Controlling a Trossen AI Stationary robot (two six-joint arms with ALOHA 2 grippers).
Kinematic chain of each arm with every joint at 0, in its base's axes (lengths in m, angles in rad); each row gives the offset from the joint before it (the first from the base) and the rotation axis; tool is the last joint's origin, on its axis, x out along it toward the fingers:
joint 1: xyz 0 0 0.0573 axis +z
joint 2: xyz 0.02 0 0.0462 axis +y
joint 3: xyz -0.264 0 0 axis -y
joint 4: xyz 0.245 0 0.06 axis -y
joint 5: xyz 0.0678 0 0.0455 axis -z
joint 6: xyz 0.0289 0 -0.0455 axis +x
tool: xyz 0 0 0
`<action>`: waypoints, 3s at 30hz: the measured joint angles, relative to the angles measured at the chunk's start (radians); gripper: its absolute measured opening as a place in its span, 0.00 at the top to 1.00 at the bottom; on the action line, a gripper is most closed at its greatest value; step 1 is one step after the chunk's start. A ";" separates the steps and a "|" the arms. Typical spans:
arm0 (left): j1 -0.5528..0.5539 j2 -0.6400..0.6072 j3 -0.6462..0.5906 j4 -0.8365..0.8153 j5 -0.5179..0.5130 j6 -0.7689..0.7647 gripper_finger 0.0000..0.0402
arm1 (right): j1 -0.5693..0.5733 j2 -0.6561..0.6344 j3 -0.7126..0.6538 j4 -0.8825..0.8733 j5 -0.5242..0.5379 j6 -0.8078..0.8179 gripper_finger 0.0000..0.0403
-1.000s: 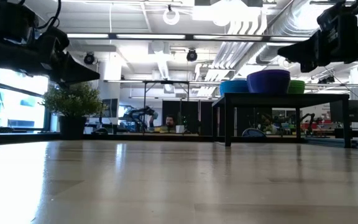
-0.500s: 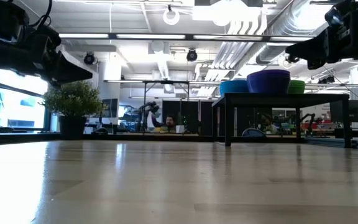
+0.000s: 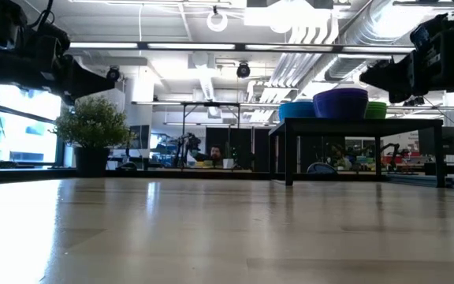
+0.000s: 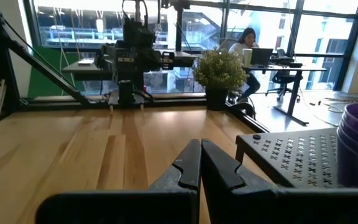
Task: Pick & Place Mini bowls
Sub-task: Return to Home Position
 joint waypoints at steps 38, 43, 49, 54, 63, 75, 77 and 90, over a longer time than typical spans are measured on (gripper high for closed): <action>0.000 0.004 0.000 0.004 -0.051 0.018 1.00 | 0.000 0.002 -0.001 -0.008 0.106 0.039 1.00; 0.000 0.005 0.000 0.004 -0.051 0.018 1.00 | 0.000 0.002 -0.001 -0.008 0.106 0.039 1.00; 0.000 0.005 0.000 0.004 -0.050 0.018 1.00 | 0.000 0.002 -0.001 -0.009 0.106 0.038 1.00; 0.000 0.005 0.000 0.004 -0.050 0.018 1.00 | 0.000 0.002 -0.001 -0.009 0.106 0.038 1.00; 0.000 0.005 0.000 0.004 -0.048 0.018 1.00 | 0.000 0.002 -0.001 -0.009 0.106 0.039 1.00; 0.000 0.005 0.000 0.004 -0.048 0.018 1.00 | 0.000 0.002 -0.002 -0.010 0.106 0.039 1.00; 0.000 0.005 0.000 0.004 -0.049 0.018 1.00 | 0.000 0.002 -0.002 -0.010 0.106 0.039 1.00; 0.000 0.005 0.000 0.004 -0.050 0.018 1.00 | 0.000 0.002 -0.002 -0.010 0.106 0.039 1.00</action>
